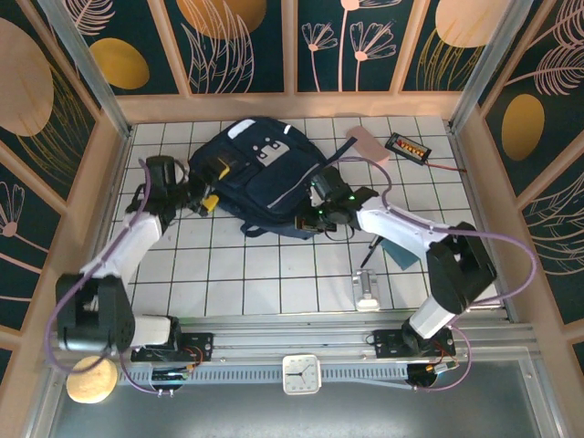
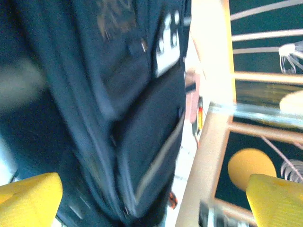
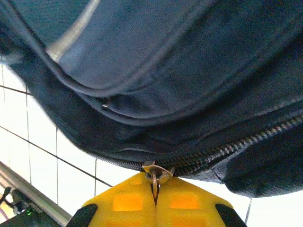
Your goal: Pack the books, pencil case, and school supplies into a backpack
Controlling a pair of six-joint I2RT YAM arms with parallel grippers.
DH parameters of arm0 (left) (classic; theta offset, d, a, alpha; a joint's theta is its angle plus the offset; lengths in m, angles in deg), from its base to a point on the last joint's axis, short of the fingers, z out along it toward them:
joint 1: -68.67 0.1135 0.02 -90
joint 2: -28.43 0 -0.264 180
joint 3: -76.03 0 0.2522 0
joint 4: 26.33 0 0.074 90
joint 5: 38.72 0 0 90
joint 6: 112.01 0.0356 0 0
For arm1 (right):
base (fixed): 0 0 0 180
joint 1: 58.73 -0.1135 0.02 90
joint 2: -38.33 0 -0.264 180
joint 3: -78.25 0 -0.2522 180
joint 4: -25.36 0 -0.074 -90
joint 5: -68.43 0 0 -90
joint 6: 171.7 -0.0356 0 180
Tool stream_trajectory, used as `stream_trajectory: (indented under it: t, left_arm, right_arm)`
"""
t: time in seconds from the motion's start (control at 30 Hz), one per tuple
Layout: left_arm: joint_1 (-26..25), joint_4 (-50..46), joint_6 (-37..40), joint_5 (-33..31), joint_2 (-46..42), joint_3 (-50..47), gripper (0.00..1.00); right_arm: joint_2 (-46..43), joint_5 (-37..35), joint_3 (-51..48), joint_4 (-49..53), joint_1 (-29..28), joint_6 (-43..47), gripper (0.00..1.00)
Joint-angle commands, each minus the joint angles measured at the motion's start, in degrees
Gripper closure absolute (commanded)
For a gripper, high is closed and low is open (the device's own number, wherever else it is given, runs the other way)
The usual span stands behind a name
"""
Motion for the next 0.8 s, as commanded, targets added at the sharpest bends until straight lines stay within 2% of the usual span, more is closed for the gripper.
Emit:
stream_trajectory:
  t: [0.0, 0.07, 0.23, 0.33, 0.47, 0.57, 0.73, 0.77]
  left_arm:
    - [-4.4, 8.8, -11.2, 0.0, -5.5, -8.1, 0.01]
    - [-7.2, 13.7, -15.8, -0.7, -5.2, -11.3, 0.01]
    - [-15.1, 18.3, -20.0, -3.5, 0.0, -12.2, 0.01]
    - [-17.2, 20.7, -21.7, -5.4, 2.5, -14.3, 0.01]
    - [-17.6, 25.4, -23.9, -7.4, 6.2, -17.8, 0.02]
    - [-17.6, 29.1, -24.5, -7.5, 10.5, -17.8, 0.24]
    - [-17.4, 26.9, -21.1, -9.2, 12.0, -15.3, 0.94]
    - [-17.4, 25.7, -19.5, -9.2, 12.1, -14.2, 1.00]
  right_arm:
    - [3.3, 3.1, 6.7, -4.2, -2.2, -1.4, 1.00]
    - [5.2, 3.6, 9.0, -3.8, -3.3, -1.1, 1.00]
    - [8.3, 5.0, 13.1, -4.3, -6.0, -1.6, 1.00]
    - [9.0, 5.0, 14.7, -3.7, -7.1, -1.6, 1.00]
    - [8.6, 5.3, 14.1, -4.2, -8.0, -2.2, 1.00]
    - [7.7, 5.3, 12.8, -4.5, -8.3, -2.5, 1.00]
    - [6.6, 4.0, 12.2, -1.0, -8.2, -0.4, 1.00]
    - [6.6, 3.9, 12.2, -0.1, -7.9, 0.2, 1.00]
